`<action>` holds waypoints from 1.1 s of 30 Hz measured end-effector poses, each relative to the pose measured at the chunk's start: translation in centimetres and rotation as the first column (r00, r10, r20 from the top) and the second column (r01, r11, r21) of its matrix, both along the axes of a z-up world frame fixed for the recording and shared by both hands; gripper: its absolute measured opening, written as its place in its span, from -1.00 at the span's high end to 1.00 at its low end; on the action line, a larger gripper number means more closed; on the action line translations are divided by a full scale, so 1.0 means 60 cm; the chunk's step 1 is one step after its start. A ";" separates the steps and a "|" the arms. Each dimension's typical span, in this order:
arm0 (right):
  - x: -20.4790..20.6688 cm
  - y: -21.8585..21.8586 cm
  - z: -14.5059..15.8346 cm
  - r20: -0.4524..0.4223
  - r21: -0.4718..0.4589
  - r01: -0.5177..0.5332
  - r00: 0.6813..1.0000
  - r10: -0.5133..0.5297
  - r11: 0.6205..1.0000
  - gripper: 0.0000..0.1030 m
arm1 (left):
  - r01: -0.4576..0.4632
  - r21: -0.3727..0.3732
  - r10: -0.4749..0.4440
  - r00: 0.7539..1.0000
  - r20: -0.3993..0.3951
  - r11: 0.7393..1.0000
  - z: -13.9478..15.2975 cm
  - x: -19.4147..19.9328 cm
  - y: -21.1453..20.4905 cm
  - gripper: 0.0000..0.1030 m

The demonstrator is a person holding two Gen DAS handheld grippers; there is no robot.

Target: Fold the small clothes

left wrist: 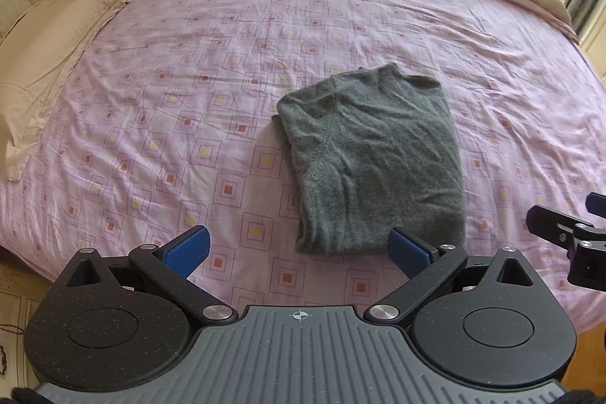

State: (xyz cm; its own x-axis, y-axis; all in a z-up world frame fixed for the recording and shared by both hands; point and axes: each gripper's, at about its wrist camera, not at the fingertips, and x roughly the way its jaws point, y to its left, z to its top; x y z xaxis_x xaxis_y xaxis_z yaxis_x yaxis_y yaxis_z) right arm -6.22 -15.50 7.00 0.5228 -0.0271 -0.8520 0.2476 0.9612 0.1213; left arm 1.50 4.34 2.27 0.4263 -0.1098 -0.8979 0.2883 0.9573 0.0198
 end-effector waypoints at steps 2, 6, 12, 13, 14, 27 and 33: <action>0.000 0.001 -0.001 -0.004 0.009 -0.003 1.000 0.003 1.000 -0.98 | -0.002 0.003 0.002 1.000 -0.006 1.000 -0.002 -0.001 0.000 -0.97; -0.001 0.002 -0.003 -0.006 0.017 -0.003 1.000 0.004 1.000 -0.98 | -0.002 0.009 0.002 1.000 -0.013 1.000 -0.004 -0.003 0.001 -0.97; 0.001 0.002 -0.004 -0.005 0.024 -0.005 1.000 0.005 1.000 -0.98 | -0.008 0.008 0.008 1.000 -0.020 1.000 -0.004 -0.002 0.005 -0.97; 0.001 0.003 -0.003 -0.005 0.024 -0.005 1.000 0.005 1.000 -0.98 | -0.008 0.008 0.008 1.000 -0.020 1.000 -0.004 -0.001 0.005 -0.97; 0.001 0.002 -0.003 -0.005 0.024 -0.005 1.000 0.005 1.000 -0.98 | -0.007 0.008 0.008 1.000 -0.020 1.000 -0.004 -0.001 0.005 -0.97; 0.003 0.001 -0.006 -0.007 0.041 0.003 1.000 -0.002 0.999 -0.98 | -0.003 0.007 0.003 1.000 -0.026 1.000 -0.007 -0.002 0.004 -0.97; 0.004 0.001 -0.008 -0.007 0.043 0.004 1.000 -0.004 0.999 -0.98 | 0.001 0.004 0.000 1.000 -0.026 1.000 -0.007 0.000 0.002 -0.97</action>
